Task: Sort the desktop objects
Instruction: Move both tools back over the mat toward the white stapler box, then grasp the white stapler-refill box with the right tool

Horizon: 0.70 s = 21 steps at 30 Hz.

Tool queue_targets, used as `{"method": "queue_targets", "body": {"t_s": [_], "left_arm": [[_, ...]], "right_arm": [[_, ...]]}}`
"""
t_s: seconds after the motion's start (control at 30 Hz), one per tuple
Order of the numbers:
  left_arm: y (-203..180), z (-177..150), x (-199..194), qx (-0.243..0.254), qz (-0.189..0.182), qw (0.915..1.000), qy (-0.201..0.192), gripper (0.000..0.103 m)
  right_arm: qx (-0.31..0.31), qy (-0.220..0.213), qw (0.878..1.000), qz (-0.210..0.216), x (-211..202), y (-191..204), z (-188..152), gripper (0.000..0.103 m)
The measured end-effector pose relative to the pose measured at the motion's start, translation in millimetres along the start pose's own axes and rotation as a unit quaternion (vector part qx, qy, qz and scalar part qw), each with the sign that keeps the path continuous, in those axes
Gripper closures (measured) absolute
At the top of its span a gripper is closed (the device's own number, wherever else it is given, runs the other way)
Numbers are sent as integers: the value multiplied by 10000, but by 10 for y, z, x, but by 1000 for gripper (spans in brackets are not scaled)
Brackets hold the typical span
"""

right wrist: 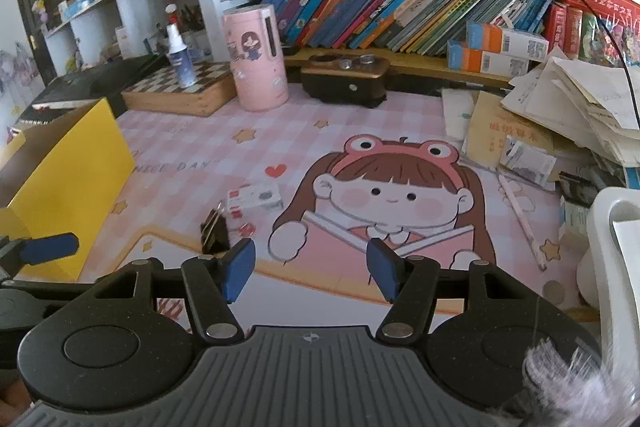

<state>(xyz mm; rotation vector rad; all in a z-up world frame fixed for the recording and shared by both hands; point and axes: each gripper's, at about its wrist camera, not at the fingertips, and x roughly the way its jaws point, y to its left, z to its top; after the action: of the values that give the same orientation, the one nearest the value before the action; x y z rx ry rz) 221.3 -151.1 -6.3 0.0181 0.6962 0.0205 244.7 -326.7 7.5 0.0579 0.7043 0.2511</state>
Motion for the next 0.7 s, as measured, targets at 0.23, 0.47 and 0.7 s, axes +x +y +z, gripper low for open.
{"method": "queue_targets", "body": {"t_s": [0.23, 0.47, 0.7], "left_arm": [[-85, 105, 307, -86, -116, 9998, 141, 27], [-193, 202, 632, -28, -147, 9996, 238, 50], [-448, 253, 825, 793, 23, 9968, 100, 67]], "right_arm": [[164, 4, 9998, -81, 82, -161, 79, 44], [225, 55, 9995, -207, 140, -298, 92, 44], [256, 98, 9994, -225, 189, -368, 105, 44]]}}
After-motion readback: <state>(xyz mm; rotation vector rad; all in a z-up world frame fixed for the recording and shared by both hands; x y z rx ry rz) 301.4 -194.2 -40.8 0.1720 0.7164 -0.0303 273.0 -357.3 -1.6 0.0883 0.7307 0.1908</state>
